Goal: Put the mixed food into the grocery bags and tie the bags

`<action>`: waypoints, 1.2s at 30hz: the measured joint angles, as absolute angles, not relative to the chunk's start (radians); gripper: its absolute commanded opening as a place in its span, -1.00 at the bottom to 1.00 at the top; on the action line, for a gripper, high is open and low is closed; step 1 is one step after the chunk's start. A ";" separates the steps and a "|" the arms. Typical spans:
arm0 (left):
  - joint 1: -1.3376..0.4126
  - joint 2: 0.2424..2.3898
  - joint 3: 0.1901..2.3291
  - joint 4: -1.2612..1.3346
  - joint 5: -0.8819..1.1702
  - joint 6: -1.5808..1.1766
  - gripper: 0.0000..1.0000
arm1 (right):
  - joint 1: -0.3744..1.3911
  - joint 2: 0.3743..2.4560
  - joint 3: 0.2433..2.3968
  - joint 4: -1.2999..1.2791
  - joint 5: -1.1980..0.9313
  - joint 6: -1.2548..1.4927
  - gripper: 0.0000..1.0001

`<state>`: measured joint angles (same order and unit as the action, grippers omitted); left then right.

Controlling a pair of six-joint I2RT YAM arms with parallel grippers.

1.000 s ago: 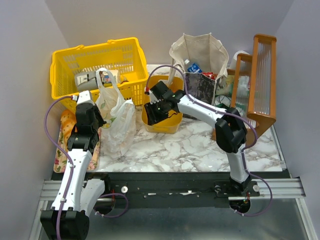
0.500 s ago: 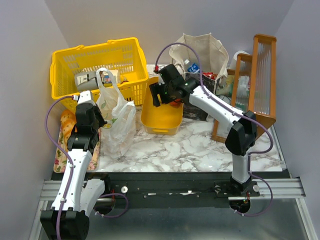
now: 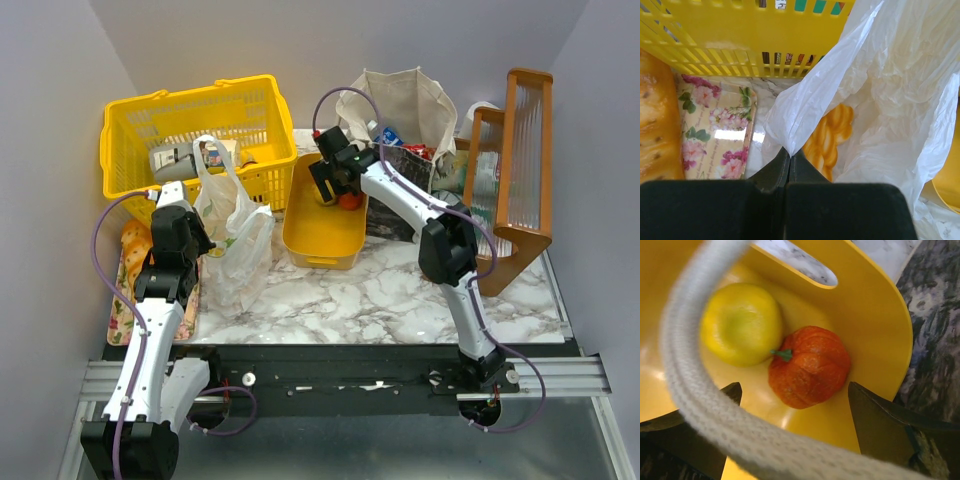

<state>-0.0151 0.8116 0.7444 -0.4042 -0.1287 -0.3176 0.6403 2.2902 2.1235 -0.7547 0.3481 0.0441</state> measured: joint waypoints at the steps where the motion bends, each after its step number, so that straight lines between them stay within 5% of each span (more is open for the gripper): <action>1: -0.015 0.812 0.744 -0.404 -0.127 -0.317 -1.00 | 0.640 2.297 2.123 -0.756 0.364 0.030 0.92; 16: -0.015 0.812 0.744 -0.404 -0.119 -0.318 -1.00 | 0.626 2.381 2.126 -0.697 0.423 -0.056 0.65; 26: -0.015 0.807 0.744 -0.403 -0.118 -0.318 -1.00 | 0.624 2.380 2.103 -0.651 0.447 -0.071 -0.24; 36: -0.015 0.803 0.744 -0.393 -0.078 -0.317 -1.00 | 0.664 2.118 1.837 -0.591 0.308 -0.080 -0.32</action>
